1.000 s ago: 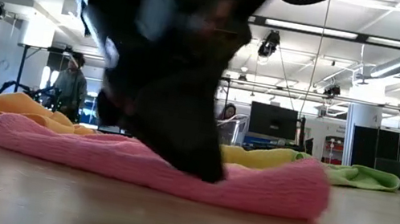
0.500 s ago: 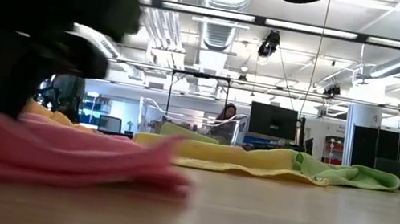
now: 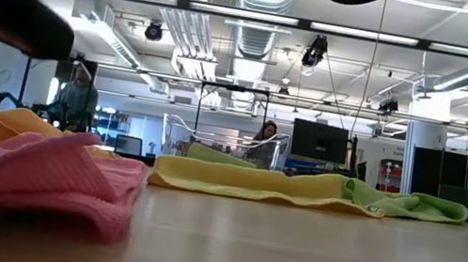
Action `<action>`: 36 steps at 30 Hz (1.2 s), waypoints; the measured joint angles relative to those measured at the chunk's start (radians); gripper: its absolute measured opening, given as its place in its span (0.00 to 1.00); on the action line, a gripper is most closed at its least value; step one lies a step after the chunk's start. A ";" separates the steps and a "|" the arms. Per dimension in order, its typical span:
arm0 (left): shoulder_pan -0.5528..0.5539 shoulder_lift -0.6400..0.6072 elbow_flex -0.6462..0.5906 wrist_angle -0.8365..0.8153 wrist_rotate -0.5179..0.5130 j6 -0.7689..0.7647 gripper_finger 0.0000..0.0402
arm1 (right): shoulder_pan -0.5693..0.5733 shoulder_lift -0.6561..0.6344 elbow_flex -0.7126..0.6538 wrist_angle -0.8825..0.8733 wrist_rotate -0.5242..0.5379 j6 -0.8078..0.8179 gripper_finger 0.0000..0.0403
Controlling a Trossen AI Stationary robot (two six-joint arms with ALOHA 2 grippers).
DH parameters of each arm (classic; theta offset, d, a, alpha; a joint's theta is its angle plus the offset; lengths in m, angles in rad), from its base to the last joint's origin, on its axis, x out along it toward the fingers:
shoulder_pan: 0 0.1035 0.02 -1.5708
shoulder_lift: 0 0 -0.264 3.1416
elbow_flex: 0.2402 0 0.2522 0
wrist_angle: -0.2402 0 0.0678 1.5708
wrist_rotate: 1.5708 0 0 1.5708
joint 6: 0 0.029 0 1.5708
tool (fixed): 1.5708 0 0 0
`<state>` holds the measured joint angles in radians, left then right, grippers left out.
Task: Fold microfiber towels
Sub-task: Fold the pink microfiber cloth
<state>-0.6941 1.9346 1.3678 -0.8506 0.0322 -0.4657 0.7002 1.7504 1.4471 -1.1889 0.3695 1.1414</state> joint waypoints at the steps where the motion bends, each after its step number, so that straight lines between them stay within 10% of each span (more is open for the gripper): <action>1: 0.000 -0.004 0.012 -0.006 0.000 -0.011 0.07 | 0.000 0.000 0.000 0.000 0.001 -0.002 0.25; 15: 0.000 -0.115 0.198 -0.349 -0.034 -0.126 0.07 | 0.000 0.000 -0.002 0.079 0.083 -0.090 0.25; 30: -0.049 -0.196 0.183 -0.334 -0.043 -0.361 0.40 | -0.059 0.010 -0.002 0.675 -0.001 -0.738 0.40; 36: -0.119 -0.134 0.159 -0.188 -0.203 -0.339 0.40 | -0.073 0.071 -0.002 0.826 -0.021 -0.999 0.46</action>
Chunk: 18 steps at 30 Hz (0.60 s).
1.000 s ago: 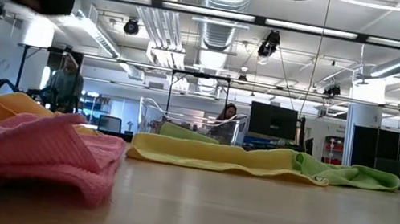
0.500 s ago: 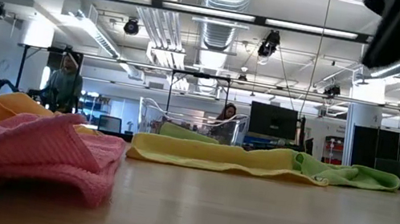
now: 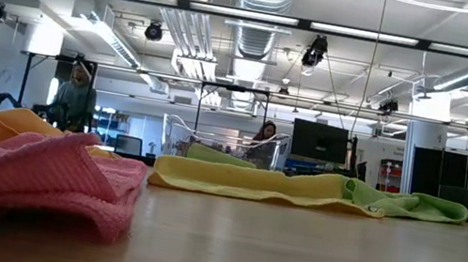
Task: Fold microfiber towels
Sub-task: Fold the pink microfiber cloth
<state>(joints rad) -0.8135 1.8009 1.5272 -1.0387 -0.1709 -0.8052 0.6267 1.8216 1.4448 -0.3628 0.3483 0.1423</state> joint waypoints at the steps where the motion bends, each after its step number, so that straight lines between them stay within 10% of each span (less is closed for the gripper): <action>1: -0.011 0.013 0.000 0.017 -0.025 0.000 0.40 | -0.001 0.010 0.000 0.016 -0.004 -0.034 0.46; 18: -0.085 0.205 -0.001 0.158 -0.107 -0.054 0.40 | -0.058 0.184 0.015 0.225 -0.128 -0.161 0.46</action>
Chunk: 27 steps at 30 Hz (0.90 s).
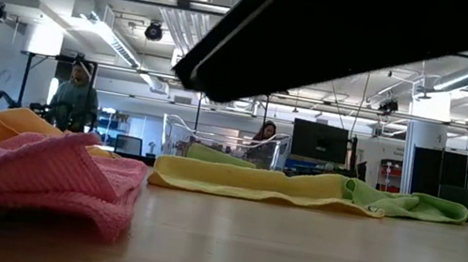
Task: Fold microfiber towels
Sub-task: Fold the pink microfiber cloth
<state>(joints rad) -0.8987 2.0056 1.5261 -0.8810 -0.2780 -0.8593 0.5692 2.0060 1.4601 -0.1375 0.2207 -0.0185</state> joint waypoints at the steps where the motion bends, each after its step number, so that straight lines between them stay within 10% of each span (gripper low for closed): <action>1: 0.000 0.009 0.000 0.007 0.000 0.000 0.40 | -0.001 0.011 0.009 0.002 -0.001 -0.001 0.46; 27: 0.016 0.096 -0.009 0.016 -0.022 -0.107 0.39 | -0.078 0.184 0.138 -0.004 -0.073 -0.068 0.44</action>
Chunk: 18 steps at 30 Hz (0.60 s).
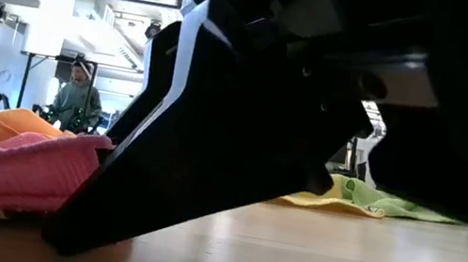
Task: Fold microfiber towels
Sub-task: Fold the pink microfiber cloth
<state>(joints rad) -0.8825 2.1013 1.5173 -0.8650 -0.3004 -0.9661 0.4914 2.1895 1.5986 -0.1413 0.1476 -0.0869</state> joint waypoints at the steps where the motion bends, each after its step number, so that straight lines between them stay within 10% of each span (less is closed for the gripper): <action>1: 0.001 0.000 0.000 -0.001 -0.002 0.000 0.37 | 0.001 0.000 0.000 -0.005 0.026 0.004 0.42; 10: 0.013 -0.001 -0.003 -0.008 -0.027 0.003 0.16 | -0.024 0.000 0.017 -0.051 0.065 0.078 0.06; 18: 0.016 -0.038 0.013 -0.008 0.008 0.005 0.01 | 0.003 -0.001 0.163 -0.291 0.035 0.118 0.02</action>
<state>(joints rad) -0.8667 2.0638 1.5302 -0.8731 -0.2926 -0.9615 0.4943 2.1883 1.7619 -0.4325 0.1822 0.0309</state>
